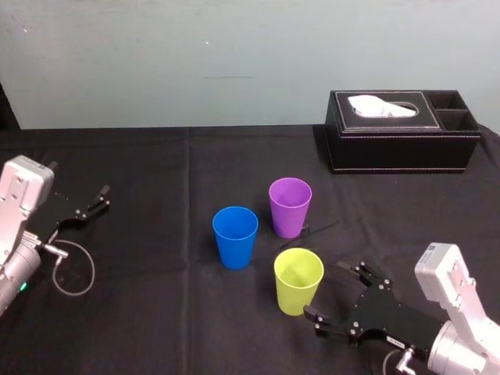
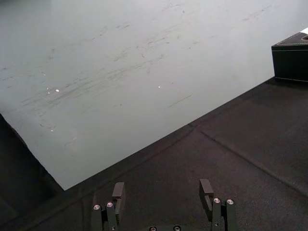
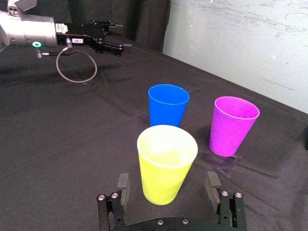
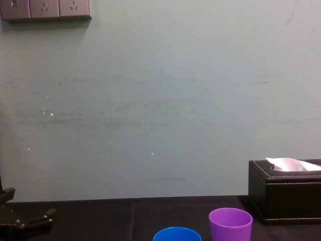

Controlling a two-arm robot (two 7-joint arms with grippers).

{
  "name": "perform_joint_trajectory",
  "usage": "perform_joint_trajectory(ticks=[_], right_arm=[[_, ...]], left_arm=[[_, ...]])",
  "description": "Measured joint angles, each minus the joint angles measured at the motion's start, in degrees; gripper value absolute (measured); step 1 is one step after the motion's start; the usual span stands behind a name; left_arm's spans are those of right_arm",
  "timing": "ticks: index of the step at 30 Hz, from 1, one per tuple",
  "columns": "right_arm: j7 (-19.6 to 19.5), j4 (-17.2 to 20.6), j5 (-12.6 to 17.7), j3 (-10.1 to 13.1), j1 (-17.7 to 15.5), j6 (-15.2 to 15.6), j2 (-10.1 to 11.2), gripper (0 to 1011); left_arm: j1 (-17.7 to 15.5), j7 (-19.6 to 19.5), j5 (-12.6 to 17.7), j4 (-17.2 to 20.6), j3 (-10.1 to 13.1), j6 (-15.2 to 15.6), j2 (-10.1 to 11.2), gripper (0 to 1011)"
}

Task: Stack the three plastic cups sequentially using one hand.

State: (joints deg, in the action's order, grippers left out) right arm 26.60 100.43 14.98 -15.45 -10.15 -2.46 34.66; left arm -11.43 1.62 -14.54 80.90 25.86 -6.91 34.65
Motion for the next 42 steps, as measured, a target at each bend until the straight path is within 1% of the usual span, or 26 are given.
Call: perform_joint_trajectory(ticks=[10, 42], right_arm=[[-0.03, -0.83, 0.34, -0.7, 1.21, 0.56, -1.18, 1003], [-1.29, -3.14, 0.71, -2.25, 3.43, 1.81, -3.91, 1003]], left_arm=[[0.0, 0.0, 0.0, 0.0, 0.0, 0.0, 0.0, 1010], [0.0, 0.0, 0.0, 0.0, 0.0, 0.0, 0.0, 1010]])
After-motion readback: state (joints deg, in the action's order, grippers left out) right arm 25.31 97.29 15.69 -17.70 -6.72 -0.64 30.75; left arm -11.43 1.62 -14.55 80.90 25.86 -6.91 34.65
